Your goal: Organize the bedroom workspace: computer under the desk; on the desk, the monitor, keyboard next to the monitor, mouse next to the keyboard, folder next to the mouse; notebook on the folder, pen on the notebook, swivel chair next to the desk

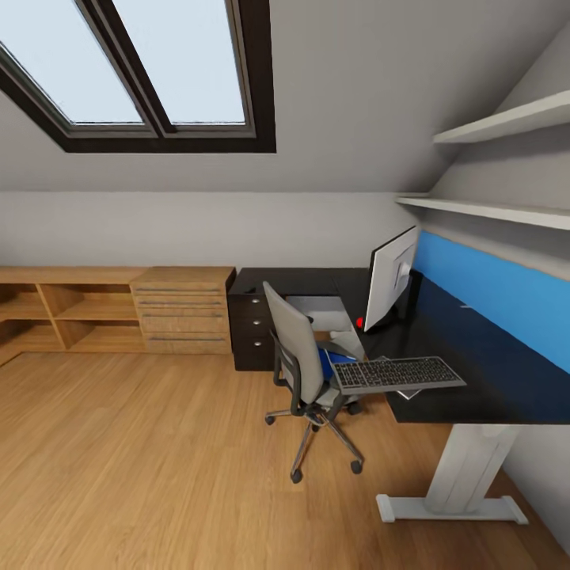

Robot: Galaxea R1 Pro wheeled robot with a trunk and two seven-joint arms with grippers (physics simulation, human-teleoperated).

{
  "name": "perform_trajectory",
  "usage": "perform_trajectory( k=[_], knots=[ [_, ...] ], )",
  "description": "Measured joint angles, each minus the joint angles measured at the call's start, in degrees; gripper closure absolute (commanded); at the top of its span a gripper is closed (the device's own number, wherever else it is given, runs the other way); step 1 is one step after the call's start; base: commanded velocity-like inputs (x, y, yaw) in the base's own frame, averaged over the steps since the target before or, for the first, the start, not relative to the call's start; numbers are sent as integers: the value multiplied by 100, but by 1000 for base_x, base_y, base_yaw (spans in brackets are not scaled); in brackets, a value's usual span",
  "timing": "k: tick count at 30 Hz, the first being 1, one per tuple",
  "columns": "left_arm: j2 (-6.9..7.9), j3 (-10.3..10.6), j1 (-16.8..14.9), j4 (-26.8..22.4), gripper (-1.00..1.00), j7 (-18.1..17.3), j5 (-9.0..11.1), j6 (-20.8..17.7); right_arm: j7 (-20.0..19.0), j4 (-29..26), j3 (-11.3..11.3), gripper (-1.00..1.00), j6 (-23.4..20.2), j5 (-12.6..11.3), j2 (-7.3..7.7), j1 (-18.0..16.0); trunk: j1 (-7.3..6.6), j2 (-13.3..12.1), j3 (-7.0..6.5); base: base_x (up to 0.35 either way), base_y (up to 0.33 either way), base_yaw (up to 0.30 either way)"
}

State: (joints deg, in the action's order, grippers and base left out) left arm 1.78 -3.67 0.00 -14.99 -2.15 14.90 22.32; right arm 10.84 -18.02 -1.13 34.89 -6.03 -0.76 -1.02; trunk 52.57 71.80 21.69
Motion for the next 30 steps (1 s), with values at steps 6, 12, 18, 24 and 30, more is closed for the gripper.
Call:
perform_trajectory(
  k=[6, 12, 18, 24, 30],
  knots=[
    [0, 0, 0, 0, -100, 0, 0, 4, 0, 1, 0, -100, 3, 0, 0, 0, 132, 241, 108, 0, 0, 0],
    [0, 0, 0, 0, -100, 0, 0, 4, 0, 5, 0, -100, 3, 0, 0, 0, 264, 482, 216, 0, 0, 0],
    [0, 0, 0, 0, -100, 0, 0, 4, 0, 6, 1, -100, 0, 0, 0, 1, 395, 722, 323, 0, 0, 0],
    [0, 0, 0, 0, -100, 0, 0, 4, 0, 6, 3, -100, -3, 0, 0, 1, 527, 963, 431, 0, 0, 0],
    [0, 0, 0, 0, -100, 0, 0, 4, 0, 7, 4, -100, -4, 0, 0, 0, 659, 1204, 539, 0, 0, 0]
  ],
)
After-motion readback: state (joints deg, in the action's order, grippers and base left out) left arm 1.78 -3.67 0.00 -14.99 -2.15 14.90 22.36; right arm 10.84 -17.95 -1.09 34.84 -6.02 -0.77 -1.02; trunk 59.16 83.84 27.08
